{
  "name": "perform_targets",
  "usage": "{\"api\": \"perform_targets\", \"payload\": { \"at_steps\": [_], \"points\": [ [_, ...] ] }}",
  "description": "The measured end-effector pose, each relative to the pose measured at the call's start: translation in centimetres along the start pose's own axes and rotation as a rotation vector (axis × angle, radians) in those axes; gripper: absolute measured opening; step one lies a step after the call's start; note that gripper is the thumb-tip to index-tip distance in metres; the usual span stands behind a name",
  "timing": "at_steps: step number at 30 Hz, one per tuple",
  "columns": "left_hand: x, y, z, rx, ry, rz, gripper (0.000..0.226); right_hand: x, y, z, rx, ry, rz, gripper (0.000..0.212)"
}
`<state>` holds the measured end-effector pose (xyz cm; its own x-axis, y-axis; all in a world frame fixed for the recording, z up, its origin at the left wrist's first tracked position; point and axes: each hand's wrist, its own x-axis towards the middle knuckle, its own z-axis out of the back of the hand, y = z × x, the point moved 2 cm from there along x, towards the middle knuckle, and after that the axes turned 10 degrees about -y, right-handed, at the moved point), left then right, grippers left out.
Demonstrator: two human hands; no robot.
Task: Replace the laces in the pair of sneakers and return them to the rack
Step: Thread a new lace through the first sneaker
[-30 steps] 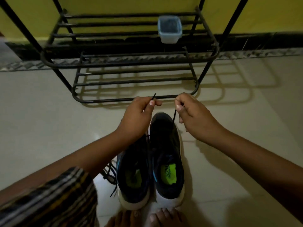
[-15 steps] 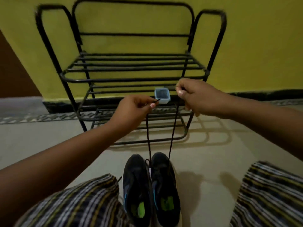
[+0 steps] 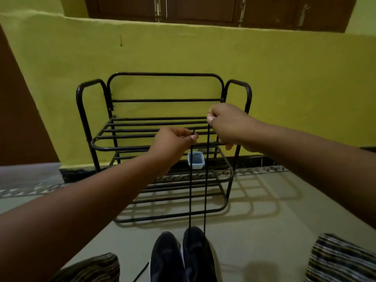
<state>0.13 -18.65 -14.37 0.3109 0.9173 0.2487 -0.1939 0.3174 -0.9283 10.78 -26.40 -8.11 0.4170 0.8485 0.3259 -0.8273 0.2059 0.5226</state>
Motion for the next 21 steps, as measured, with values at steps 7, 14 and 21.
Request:
{"api": "perform_targets", "payload": {
  "at_steps": [7, 14, 21],
  "points": [
    [-2.3, -0.8, -1.3, -0.182, 0.119, 0.018, 0.017, -0.7, -0.4, -1.8, 0.068, -0.027, -0.020, 0.014],
    [-2.7, -0.3, -1.7, -0.175, 0.026, -0.059, 0.020, -1.1, -1.3, -2.2, 0.298, -0.089, -0.008, 0.016],
    [-2.3, 0.0, -2.3, -0.183, 0.008, -0.040, 0.014, -0.5, -2.8, -1.4, 0.376, -0.201, -0.002, 0.014]
  ]
}}
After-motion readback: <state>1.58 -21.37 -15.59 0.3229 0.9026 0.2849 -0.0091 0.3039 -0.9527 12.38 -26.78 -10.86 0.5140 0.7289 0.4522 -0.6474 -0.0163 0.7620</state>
